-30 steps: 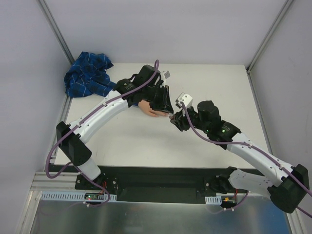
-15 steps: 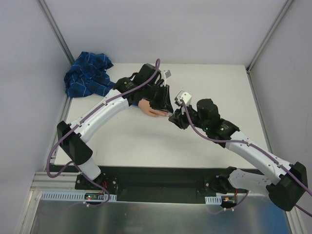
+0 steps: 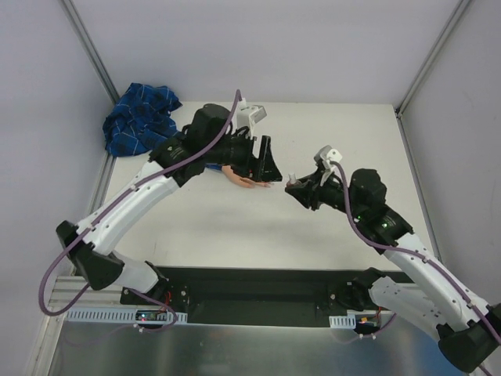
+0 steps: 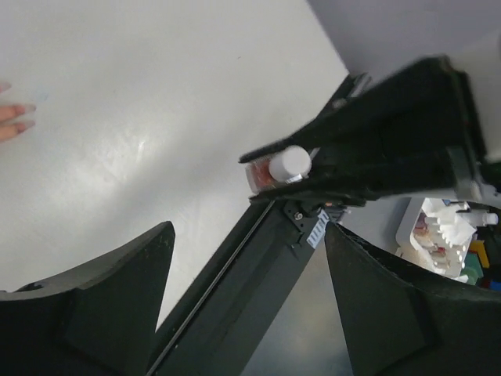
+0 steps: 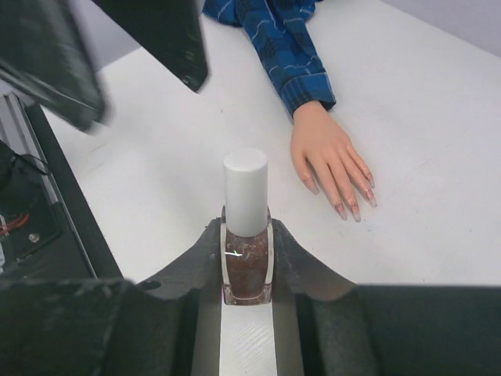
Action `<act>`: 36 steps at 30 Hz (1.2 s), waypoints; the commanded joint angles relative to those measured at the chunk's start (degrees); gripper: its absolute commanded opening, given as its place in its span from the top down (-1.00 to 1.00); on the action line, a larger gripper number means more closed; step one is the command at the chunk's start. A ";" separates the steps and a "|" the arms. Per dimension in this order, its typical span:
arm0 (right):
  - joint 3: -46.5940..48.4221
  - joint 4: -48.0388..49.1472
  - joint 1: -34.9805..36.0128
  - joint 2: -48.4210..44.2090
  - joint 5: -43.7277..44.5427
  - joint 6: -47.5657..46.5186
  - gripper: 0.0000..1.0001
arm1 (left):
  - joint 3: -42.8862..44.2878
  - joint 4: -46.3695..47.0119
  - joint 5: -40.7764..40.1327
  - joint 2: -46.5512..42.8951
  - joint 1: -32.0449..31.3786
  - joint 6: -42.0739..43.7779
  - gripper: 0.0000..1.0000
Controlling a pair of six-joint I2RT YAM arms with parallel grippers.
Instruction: Paint the nails
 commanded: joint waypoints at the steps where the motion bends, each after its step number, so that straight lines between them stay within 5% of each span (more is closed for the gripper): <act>1: -0.59 1.22 -4.70 -4.89 -7.73 4.70 1.00 | -5.96 15.25 7.51 -8.88 -0.63 3.94 -0.50; 8: 1.08 -2.03 -7.62 -6.21 -12.75 4.88 1.00 | -4.23 17.90 6.73 -7.21 -4.49 5.52 -0.39; 13: 1.17 -2.12 -7.88 -7.62 -12.75 5.06 1.00 | -2.03 18.16 -1.01 -5.72 -7.74 7.28 -0.23; 19: 2.22 -2.74 -8.06 -7.62 -14.42 5.14 1.00 | -0.36 18.25 -0.66 -2.73 -8.28 6.14 -0.35; 36: 4.51 -2.91 -8.15 -8.32 -13.63 5.06 0.99 | 0.17 17.99 0.21 2.19 -8.98 1.66 0.00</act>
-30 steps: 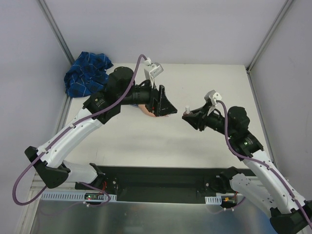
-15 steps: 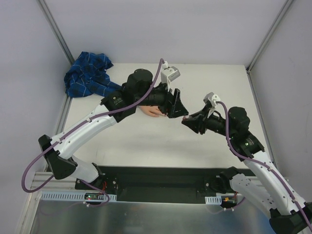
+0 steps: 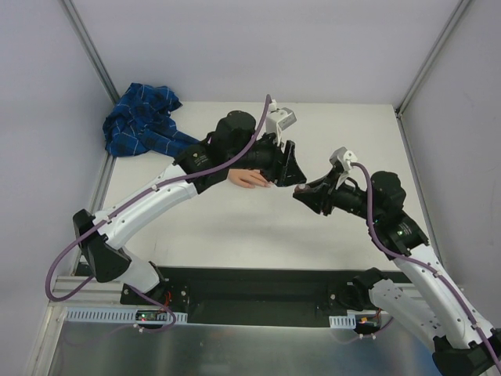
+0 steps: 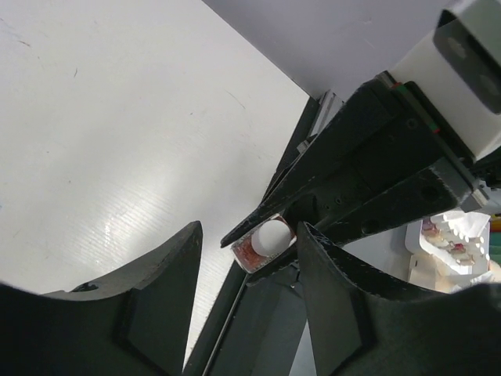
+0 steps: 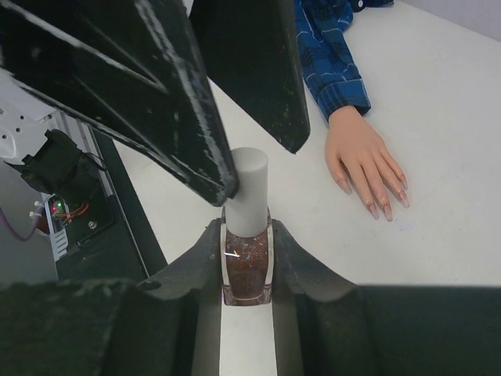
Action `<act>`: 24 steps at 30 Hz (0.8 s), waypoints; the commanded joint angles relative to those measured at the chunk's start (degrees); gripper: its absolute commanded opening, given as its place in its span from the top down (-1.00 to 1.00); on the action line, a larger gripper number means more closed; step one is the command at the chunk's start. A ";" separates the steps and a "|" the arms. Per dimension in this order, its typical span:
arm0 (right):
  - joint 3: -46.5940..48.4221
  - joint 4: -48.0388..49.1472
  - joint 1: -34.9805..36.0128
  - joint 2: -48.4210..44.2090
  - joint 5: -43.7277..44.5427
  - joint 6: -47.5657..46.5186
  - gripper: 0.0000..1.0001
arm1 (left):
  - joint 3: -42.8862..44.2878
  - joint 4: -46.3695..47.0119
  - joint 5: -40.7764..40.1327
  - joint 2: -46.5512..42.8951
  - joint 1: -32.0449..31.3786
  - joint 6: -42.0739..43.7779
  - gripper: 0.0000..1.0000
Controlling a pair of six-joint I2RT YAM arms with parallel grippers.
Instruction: Paint the nails
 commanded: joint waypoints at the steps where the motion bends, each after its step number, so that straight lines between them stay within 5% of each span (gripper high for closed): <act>1: 3.70 2.66 -0.37 -1.02 -1.02 0.53 1.00 | 2.02 1.94 1.81 1.40 -0.61 -2.24 0.04; 5: 3.79 2.57 -0.36 -1.02 -1.02 0.53 1.00 | 2.82 1.94 2.34 1.85 -0.61 -2.32 0.28; 13: 4.05 3.54 -0.28 -0.67 -0.05 0.80 1.00 | 3.26 1.94 5.60 2.81 -0.61 -3.82 0.32; 18: 4.14 3.54 -0.28 -0.50 -0.23 1.15 1.00 | 2.91 1.94 3.93 2.02 -0.61 -2.77 0.91; 20: 3.88 3.45 -0.28 -0.50 0.30 1.50 0.99 | 2.91 1.94 3.40 1.59 -0.61 -2.50 1.00; 24: 3.79 2.93 -0.28 -0.41 0.21 1.33 0.61 | 2.82 1.94 1.99 0.53 -0.61 -1.10 1.00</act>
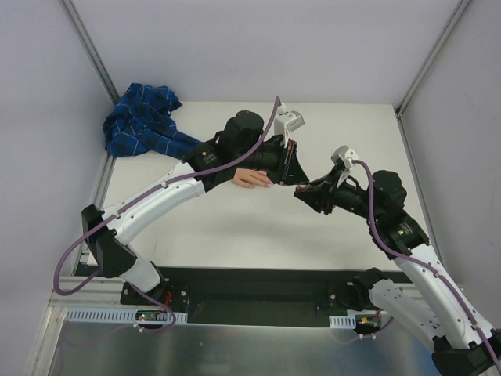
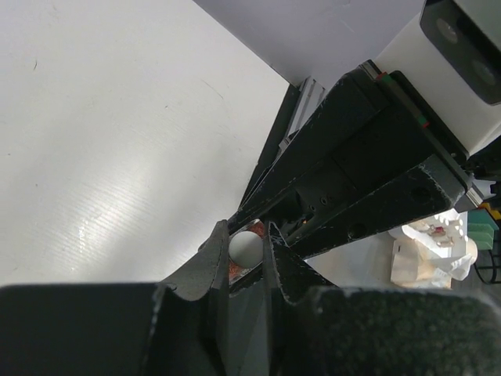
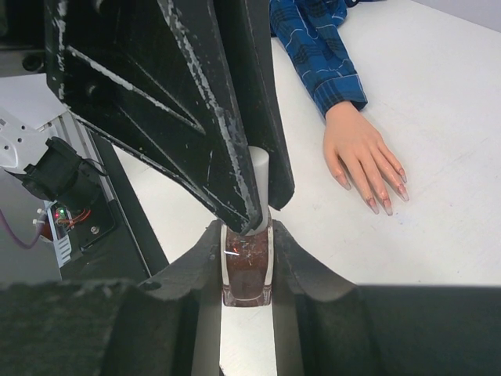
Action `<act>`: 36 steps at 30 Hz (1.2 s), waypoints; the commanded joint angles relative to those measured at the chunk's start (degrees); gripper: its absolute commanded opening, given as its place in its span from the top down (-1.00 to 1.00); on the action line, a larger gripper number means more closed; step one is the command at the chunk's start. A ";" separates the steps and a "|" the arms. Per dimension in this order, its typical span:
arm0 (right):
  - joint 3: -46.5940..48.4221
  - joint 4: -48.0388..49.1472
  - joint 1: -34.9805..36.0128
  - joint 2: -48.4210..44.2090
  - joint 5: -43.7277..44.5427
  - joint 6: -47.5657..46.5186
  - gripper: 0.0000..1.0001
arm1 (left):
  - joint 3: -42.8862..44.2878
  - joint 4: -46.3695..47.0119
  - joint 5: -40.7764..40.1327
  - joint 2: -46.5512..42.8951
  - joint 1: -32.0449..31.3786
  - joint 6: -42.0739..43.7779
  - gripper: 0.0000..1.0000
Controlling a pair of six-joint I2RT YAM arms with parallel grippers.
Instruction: Paint the nails
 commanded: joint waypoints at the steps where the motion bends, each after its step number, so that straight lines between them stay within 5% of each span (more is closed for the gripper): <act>1: 2.76 2.97 -0.10 -0.32 -0.71 -0.47 0.56 | 1.33 0.94 -2.42 -3.12 -0.28 1.24 1.00; 3: 2.58 2.18 -0.01 -0.23 -0.53 -0.82 0.37 | 1.07 0.76 -3.13 -3.74 -0.28 2.12 1.00; 9: 2.58 2.35 -0.02 0.03 -0.62 -0.73 0.19 | 1.24 0.15 -3.13 -4.27 -0.19 2.83 1.00; 21: 4.08 3.93 -0.10 2.49 -2.90 0.06 0.20 | 1.77 0.15 -0.06 -3.21 -0.28 3.00 1.00; 29: 4.34 4.72 -0.01 3.63 -3.69 0.23 0.62 | 1.86 0.06 0.47 -3.39 -0.28 3.53 1.00; 30: 4.34 4.90 -0.01 3.63 -3.78 0.23 0.70 | 1.86 0.15 0.47 -3.39 -0.28 3.53 1.00; 31: 4.34 4.98 -0.01 3.98 -3.78 0.32 0.99 | 2.03 0.15 1.00 -3.39 -0.37 3.53 1.00; 34: 4.34 5.34 0.07 4.16 -3.79 0.41 0.99 | 2.03 -0.12 1.44 -3.12 -0.28 3.36 1.00; 36: 3.47 5.69 0.07 3.29 -1.08 0.41 1.00 | 1.51 -0.64 -0.13 -4.00 -0.28 3.00 0.34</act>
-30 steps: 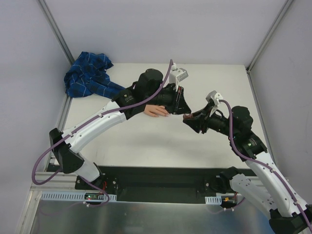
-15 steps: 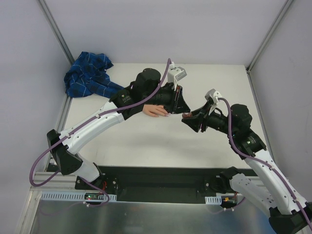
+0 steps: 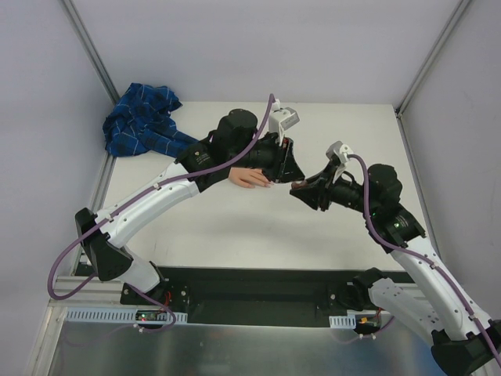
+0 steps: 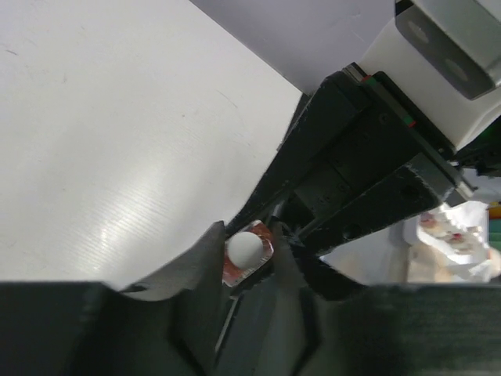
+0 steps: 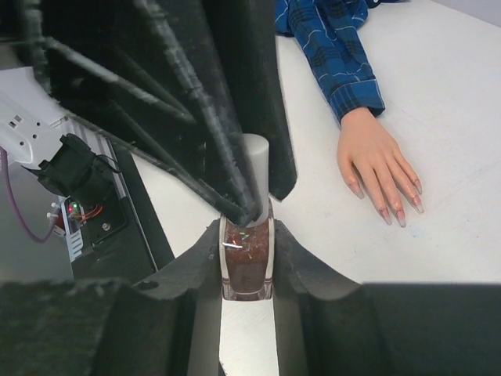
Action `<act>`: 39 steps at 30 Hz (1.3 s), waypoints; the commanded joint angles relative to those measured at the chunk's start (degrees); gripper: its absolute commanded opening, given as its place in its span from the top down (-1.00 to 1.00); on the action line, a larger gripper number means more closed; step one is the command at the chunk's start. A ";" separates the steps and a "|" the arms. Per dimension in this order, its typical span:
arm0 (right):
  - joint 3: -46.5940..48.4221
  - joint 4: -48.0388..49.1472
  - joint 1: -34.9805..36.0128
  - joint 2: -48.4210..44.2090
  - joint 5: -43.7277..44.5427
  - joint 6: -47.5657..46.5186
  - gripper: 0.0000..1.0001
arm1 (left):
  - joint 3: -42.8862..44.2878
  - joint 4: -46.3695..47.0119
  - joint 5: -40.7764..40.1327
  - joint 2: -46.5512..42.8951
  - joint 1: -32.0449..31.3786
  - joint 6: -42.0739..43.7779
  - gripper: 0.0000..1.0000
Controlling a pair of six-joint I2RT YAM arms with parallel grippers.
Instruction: Paint the nails
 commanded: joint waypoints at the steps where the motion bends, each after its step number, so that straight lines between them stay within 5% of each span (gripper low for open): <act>1: 1.21 4.31 0.12 -1.04 2.68 0.43 1.00 | 0.46 0.32 0.21 -2.69 -0.43 -0.03 0.11; 3: 0.16 4.92 0.03 -2.71 4.08 0.60 1.00 | -0.42 0.40 -3.92 -4.27 -0.35 -1.35 -0.54; 6: 0.06 4.93 0.21 -2.63 4.35 0.87 1.00 | -0.43 0.49 -6.03 -4.54 -0.52 -4.51 -0.65; 15: 0.59 4.84 1.08 -2.46 7.87 1.05 0.99 | 0.54 0.49 -12.71 -2.52 -2.01 -8.91 -0.11; 25: 0.33 4.93 3.19 -2.89 11.47 0.96 0.99 | 3.97 0.93 -11.32 1.61 -3.33 -10.14 0.20; 28: 0.07 4.93 3.46 -3.42 13.58 2.01 0.99 | 3.18 1.63 -8.77 1.87 -3.51 -9.88 0.59; 29: -0.11 6.41 3.46 -3.59 13.67 2.36 1.00 | 2.74 2.33 -5.81 1.61 -3.42 -9.27 0.92; 30: -0.20 6.51 3.54 -3.77 13.15 2.45 1.00 | 1.95 3.73 -3.25 1.44 -3.42 -8.31 1.00; 32: -0.29 6.60 3.37 -4.47 11.75 3.24 1.00 | 0.64 5.23 2.20 0.13 -3.34 -4.01 1.00; 34: 0.67 7.03 2.67 -4.74 4.04 4.72 0.99 | -2.44 9.17 16.14 -1.28 -2.64 0.29 1.00; 36: 1.90 9.40 2.05 -3.60 -12.99 7.36 1.00 | -4.11 10.16 34.45 -2.78 -2.19 3.90 1.00; 39: 3.49 15.20 3.01 -0.96 -27.84 15.71 1.00 | -6.75 12.00 44.91 -5.24 -2.19 6.99 1.00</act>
